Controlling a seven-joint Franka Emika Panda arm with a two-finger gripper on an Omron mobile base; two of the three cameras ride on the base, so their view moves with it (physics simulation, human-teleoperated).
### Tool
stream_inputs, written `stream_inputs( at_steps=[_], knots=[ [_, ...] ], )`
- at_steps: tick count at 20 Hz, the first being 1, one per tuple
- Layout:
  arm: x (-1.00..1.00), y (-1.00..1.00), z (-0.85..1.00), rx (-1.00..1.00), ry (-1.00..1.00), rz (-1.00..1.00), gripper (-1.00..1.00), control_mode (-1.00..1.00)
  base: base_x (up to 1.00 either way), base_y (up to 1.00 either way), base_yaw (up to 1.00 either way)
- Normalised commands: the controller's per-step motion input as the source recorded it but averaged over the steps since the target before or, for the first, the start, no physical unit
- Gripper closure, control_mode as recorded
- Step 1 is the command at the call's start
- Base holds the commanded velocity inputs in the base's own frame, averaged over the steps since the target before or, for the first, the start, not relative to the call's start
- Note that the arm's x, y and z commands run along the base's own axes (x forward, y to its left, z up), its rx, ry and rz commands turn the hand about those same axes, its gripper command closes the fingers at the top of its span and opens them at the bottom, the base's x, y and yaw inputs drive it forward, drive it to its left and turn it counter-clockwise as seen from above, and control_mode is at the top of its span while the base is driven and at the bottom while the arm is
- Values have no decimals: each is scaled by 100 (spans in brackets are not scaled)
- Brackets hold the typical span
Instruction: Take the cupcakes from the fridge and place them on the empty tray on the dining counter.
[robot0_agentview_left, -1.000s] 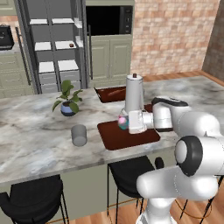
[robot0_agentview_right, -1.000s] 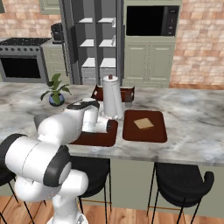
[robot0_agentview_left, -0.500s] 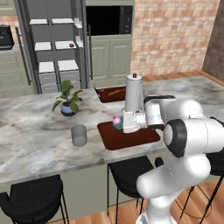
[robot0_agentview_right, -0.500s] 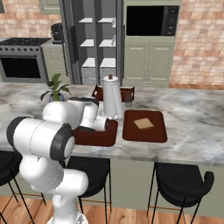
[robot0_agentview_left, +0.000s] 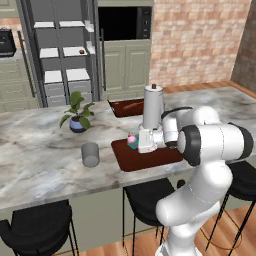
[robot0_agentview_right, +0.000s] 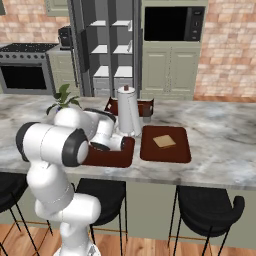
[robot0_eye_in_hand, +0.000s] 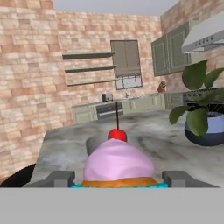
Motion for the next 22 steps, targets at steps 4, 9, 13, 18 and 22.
stream_inputs(
  at_steps=[4,9,13,18,22],
  knots=[
    [17,0,-7,0,-1,0,100,-100,0,0,0],
    [10,0,-15,0,-2,0,100,-100,0,0,0],
    [8,0,-21,0,-2,0,100,-100,0,0,0],
    [13,0,-16,0,0,0,100,-100,0,0,0],
    [29,0,-12,0,0,0,100,-100,0,0,0]
  ],
)
